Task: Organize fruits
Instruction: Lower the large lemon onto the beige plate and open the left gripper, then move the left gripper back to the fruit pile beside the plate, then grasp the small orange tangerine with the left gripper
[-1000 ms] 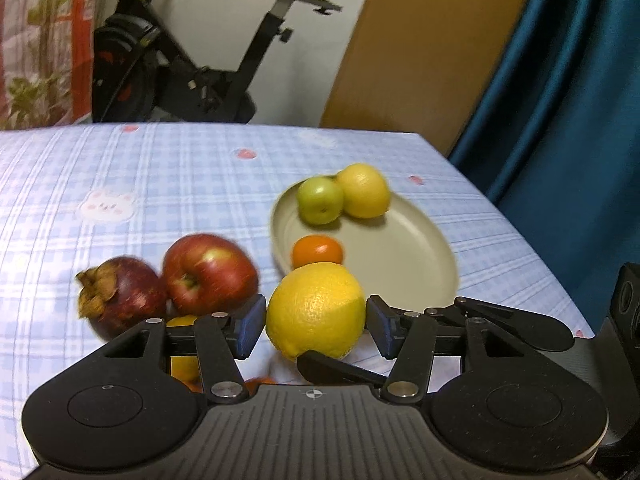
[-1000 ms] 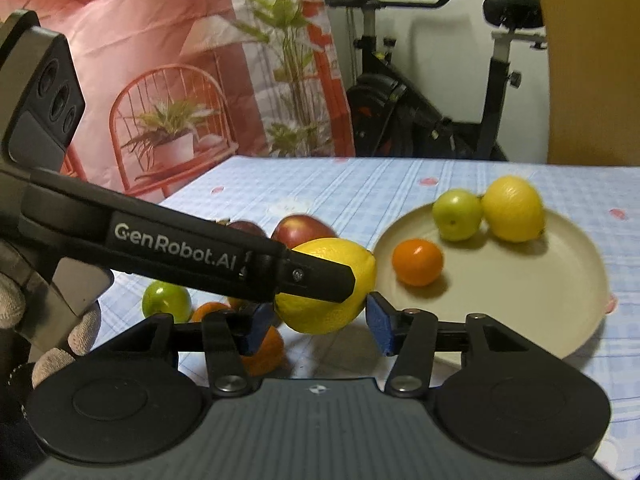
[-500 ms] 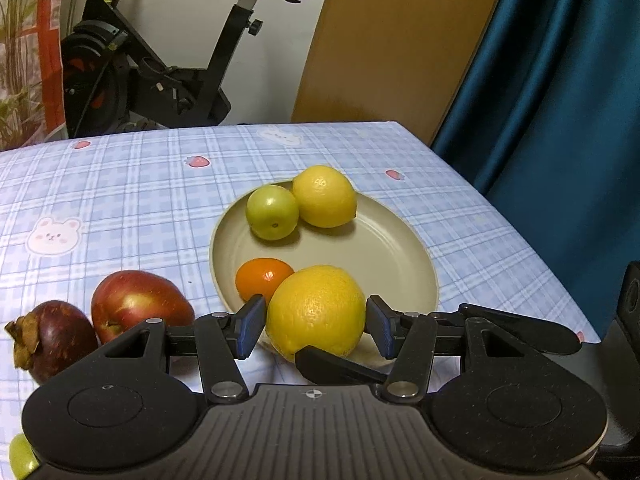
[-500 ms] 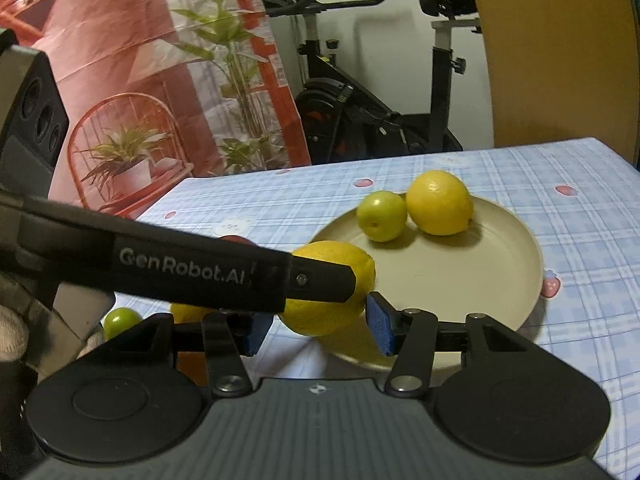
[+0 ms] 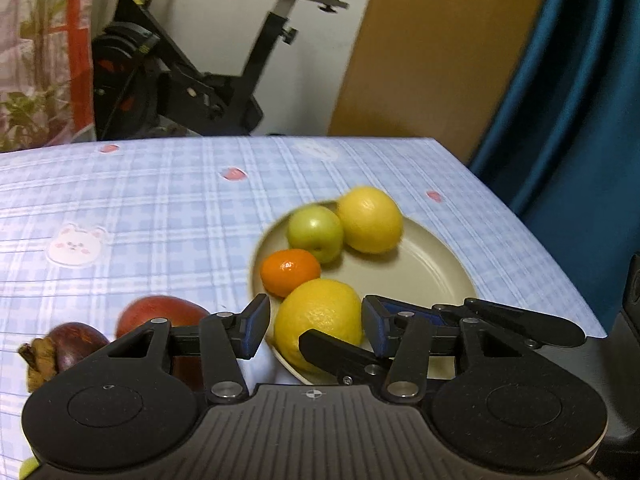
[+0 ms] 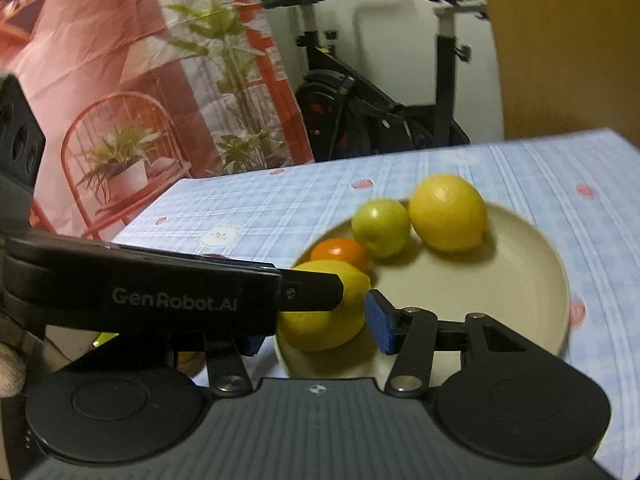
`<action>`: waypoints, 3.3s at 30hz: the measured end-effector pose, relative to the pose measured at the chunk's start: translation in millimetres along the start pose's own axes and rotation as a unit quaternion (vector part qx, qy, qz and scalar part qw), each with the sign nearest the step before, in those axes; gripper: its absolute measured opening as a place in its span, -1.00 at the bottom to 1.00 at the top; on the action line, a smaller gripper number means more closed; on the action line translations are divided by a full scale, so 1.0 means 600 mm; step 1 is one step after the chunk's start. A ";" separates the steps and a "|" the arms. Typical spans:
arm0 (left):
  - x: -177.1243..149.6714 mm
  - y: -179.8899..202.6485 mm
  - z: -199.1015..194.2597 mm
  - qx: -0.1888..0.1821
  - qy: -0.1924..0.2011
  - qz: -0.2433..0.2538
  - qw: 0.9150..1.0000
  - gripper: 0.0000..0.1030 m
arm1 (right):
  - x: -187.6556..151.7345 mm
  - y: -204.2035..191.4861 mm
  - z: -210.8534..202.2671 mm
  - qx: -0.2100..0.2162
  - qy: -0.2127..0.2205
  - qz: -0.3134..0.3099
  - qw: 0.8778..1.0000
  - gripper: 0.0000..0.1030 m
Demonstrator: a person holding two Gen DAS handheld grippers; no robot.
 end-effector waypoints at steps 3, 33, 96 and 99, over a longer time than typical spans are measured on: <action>0.009 -0.009 -0.013 0.008 0.015 -0.009 1.000 0.02 | 0.011 -0.008 0.014 -0.007 0.002 -0.026 1.000 0.08; -0.037 -0.086 -0.240 0.090 0.128 0.001 0.988 0.03 | -0.008 -0.145 -0.086 0.023 0.040 -0.056 0.997 0.12; -0.143 -0.147 -0.219 0.069 0.053 -0.054 0.995 0.03 | -0.090 -0.189 -0.021 0.050 -0.030 -0.158 0.986 -0.05; -0.143 -0.144 -0.217 0.067 0.052 -0.051 0.995 0.03 | -0.084 -0.196 -0.012 0.047 -0.026 -0.178 0.982 -0.03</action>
Point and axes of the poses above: each gripper's, at about its wrist camera, not at the fingertips, and z roughly the way its jaws point, y to its right, x to its top, the point moved 5 cm from there along z, roughly the way its jaws point, and after that the axes turned 8 degrees about -z, right-handed, at the moved point
